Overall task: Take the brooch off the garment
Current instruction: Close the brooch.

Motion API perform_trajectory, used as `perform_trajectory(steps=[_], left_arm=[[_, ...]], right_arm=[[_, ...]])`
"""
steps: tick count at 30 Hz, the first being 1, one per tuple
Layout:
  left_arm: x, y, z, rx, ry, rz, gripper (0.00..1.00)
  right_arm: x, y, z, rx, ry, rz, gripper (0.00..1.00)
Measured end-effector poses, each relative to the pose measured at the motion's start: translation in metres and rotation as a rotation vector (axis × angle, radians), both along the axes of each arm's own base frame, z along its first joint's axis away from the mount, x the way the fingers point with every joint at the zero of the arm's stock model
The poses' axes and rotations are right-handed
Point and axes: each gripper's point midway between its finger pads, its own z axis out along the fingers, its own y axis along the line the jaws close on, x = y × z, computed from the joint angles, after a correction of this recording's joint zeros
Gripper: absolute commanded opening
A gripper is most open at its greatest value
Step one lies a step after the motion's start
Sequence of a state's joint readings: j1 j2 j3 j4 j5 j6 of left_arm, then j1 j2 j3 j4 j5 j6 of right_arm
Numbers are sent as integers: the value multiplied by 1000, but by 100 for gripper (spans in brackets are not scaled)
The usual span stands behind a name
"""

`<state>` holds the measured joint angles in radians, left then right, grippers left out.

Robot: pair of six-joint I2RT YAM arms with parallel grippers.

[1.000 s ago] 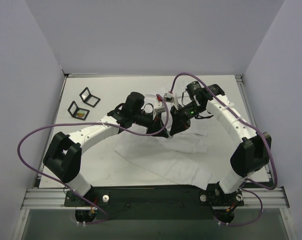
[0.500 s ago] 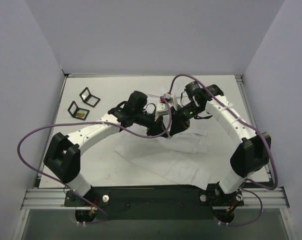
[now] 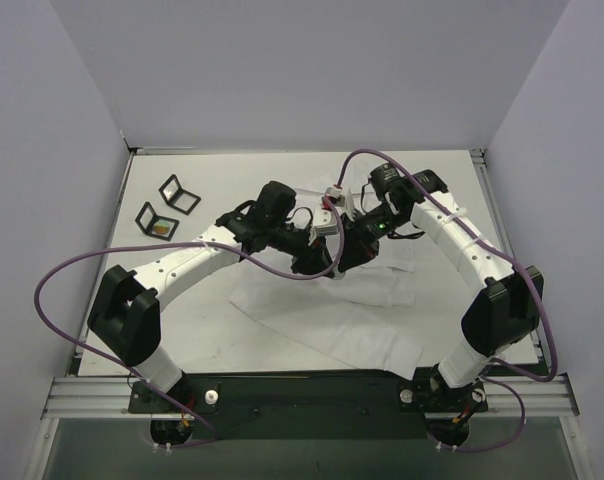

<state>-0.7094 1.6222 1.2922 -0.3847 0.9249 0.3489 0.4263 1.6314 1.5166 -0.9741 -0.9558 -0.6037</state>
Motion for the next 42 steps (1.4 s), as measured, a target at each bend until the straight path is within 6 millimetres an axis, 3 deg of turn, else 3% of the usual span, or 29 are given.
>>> perform_trajectory(steps=[4,15,36,42], left_arm=[[-5,1,-3,12,-3,-17,29],[-9,0,-2,13,22,-20,43],[-5,-2,5,-94,190,2,42],[-2,-1,5,-116,250,9,47]], right_arm=[[-1,-1,-2,-15,9,-10,0],[0,-2,-3,-29,8,-20,0],[7,-2,-2,-23,-1,-48,0],[10,-2,-2,-22,-17,-49,0]])
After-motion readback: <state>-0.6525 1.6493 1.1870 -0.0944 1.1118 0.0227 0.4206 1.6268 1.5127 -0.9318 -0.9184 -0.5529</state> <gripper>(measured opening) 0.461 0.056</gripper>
